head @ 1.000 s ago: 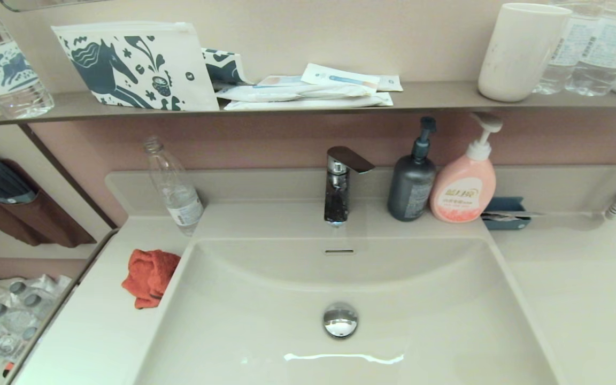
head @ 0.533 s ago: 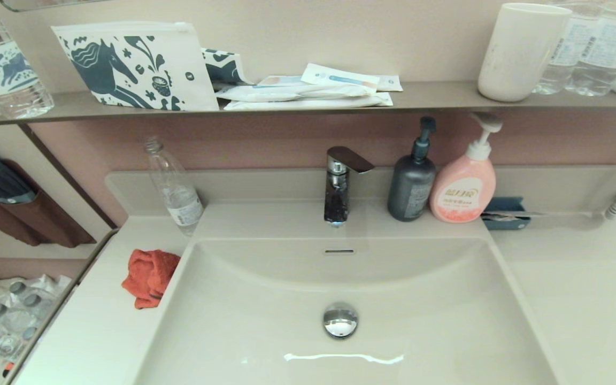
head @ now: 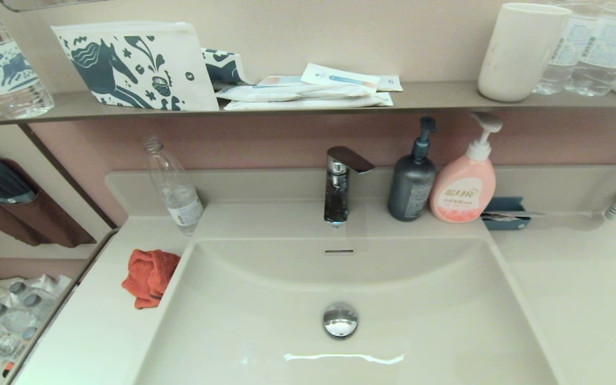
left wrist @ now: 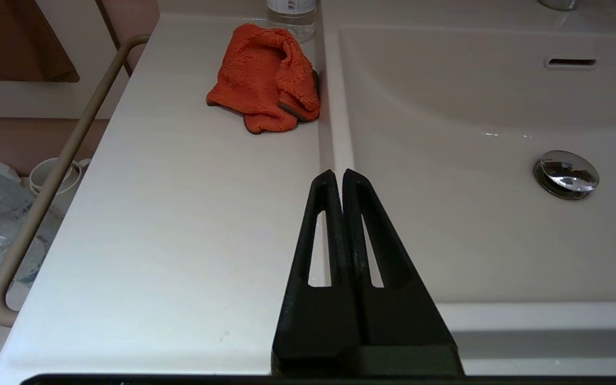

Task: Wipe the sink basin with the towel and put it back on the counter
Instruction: Pick up the cloth

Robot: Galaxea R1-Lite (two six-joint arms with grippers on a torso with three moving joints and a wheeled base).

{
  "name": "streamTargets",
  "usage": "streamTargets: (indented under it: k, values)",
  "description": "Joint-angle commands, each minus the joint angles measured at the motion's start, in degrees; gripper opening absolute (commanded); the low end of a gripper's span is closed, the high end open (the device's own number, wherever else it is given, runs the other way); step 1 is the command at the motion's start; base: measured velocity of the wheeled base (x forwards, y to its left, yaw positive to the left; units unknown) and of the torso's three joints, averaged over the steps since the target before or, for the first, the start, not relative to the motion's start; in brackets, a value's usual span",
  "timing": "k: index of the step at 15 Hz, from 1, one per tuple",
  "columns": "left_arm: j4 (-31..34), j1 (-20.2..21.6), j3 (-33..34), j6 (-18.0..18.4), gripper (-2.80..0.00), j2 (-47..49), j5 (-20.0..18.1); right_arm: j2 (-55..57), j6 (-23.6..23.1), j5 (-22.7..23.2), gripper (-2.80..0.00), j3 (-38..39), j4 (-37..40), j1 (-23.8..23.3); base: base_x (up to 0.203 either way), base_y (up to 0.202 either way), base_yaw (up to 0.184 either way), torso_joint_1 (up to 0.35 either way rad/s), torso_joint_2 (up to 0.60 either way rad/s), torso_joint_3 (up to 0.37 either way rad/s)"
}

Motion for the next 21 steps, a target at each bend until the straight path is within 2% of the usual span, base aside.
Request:
streamTargets:
  k: [1, 6, 9, 12, 16, 19, 21]
  values:
    - [0.0, 0.0, 0.0, -0.3, -2.80, 0.0, 0.2, 0.0, 0.0, 0.0, -2.80, 0.0, 0.0, 0.0, 0.000, 0.000, 0.000, 0.000, 0.00, 0.000]
    - [0.1, 0.0, -0.2, 0.7, -2.80, 0.0, 0.5, 0.0, 0.0, 0.0, -2.80, 0.0, 0.0, 0.0, 0.000, 0.000, 0.000, 0.000, 0.00, 0.000]
    - [0.8, 0.0, -4.5, 0.9, -2.80, 1.0, 0.4, 0.0, 0.0, 0.0, -2.80, 0.0, 0.0, 0.0, 0.000, 0.000, 0.000, 0.000, 0.00, 0.000]
    - [0.7, -0.3, -9.4, 0.7, -2.80, 11.2, 0.4, 0.0, 0.0, 0.0, -2.80, 0.0, 0.0, 0.0, 0.000, 0.000, 0.000, 0.000, 0.00, 0.000]
    - [-0.1, -5.3, -12.3, 0.9, -2.80, 25.4, 0.2, 0.0, 0.0, 0.0, -2.80, 0.0, 0.0, 0.0, 0.000, 0.000, 0.000, 0.000, 0.00, 0.000]
    - [-6.6, -6.9, -13.5, 1.4, -2.80, 39.4, 0.3, 0.0, 0.0, 0.0, -2.80, 0.0, 0.0, 0.0, 0.000, 0.000, 0.000, 0.000, 0.00, 0.000]
    - [-11.7, -4.9, -15.5, 3.3, -2.80, 50.0, 0.4, 0.0, 0.0, 0.0, -2.80, 0.0, 0.0, 0.0, 0.000, 0.000, 0.000, 0.000, 0.00, 0.000]
